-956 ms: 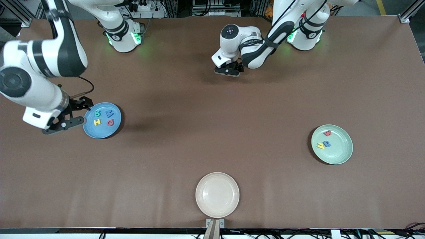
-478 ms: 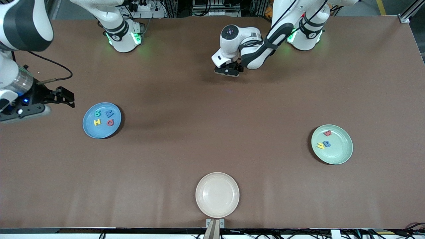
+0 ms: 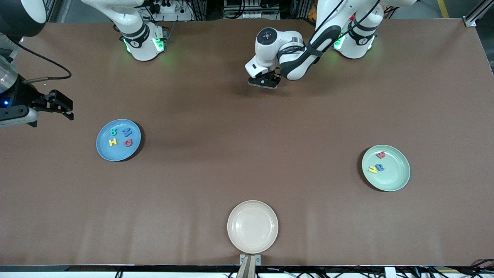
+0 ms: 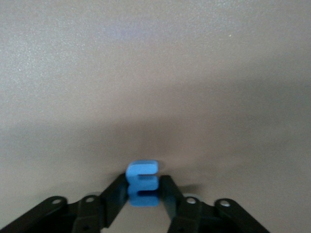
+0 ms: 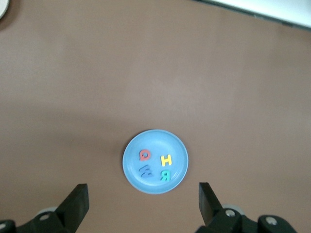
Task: Sort uppercase to blue plate, lowercase to green plate
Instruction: 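Carry the blue E to the green plate while the right gripper withdraws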
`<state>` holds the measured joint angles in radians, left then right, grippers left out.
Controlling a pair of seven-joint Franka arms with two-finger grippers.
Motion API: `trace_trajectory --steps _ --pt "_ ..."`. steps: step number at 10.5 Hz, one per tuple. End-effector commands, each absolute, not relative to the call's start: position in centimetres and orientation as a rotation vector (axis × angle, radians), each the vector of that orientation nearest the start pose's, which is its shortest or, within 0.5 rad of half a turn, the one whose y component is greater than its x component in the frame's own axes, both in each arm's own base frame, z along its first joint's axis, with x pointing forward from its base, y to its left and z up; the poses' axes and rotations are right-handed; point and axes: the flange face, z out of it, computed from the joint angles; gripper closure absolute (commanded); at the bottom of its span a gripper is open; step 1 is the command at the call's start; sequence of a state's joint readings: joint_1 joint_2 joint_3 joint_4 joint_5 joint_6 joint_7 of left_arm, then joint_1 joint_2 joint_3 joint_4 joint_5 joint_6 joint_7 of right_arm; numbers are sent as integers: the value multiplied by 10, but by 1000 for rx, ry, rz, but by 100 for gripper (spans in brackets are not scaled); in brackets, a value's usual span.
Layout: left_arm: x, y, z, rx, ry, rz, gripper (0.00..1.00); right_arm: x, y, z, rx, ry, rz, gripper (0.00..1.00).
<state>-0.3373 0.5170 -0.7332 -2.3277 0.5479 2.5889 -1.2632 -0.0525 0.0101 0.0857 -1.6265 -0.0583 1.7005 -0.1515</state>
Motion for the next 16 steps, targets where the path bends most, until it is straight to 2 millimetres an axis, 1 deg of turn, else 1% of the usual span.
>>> trace_trajectory --steps 1,2,3,4,5,7,8,9,10,11,12,13,14,15,16 --pt "207 -457 164 -3104 346 131 100 561 11 612 -3180 -193 -81 0" --pt "208 -458 166 -3108 312 121 100 561 9 611 -3180 -191 -76 0" --pt "215 -457 171 -3115 261 100 100 560 9 613 -3182 -188 -78 0" --pt "224 -459 179 -3128 200 70 100 560 6 612 -3185 -181 -73 0" --pt "236 -464 189 -3141 123 36 100 563 1 606 -3210 -179 -55 0" --pt "273 -464 204 -3119 -80 -3 100 563 1 605 -3220 -171 -53 0" --pt "296 -454 209 -3111 -201 -18 100 563 2 603 -3221 -181 -47 0" --pt "326 -438 217 -3106 -353 -45 100 563 5 604 -3220 -193 -47 0" --pt "353 -419 223 -3087 -479 -65 100 561 5 606 -3219 -193 -52 0" --pt "385 -394 225 -3045 -609 -68 100 560 4 608 -3217 -185 -55 0" --pt "419 -362 228 -3004 -731 -71 100 560 -3 608 -3214 -162 -57 0" --pt "455 -324 232 -2961 -844 -82 100 559 -6 605 -3210 -154 -44 0" --pt "485 -284 234 -2924 -952 -83 100 553 -10 606 -3210 -144 -46 0" --pt "517 -236 235 -2896 -1043 -79 100 550 -10 606 -3210 -144 -41 0" --pt "542 -182 235 -2864 -1109 -73 100 549 -12 602 -3210 -139 -28 0"
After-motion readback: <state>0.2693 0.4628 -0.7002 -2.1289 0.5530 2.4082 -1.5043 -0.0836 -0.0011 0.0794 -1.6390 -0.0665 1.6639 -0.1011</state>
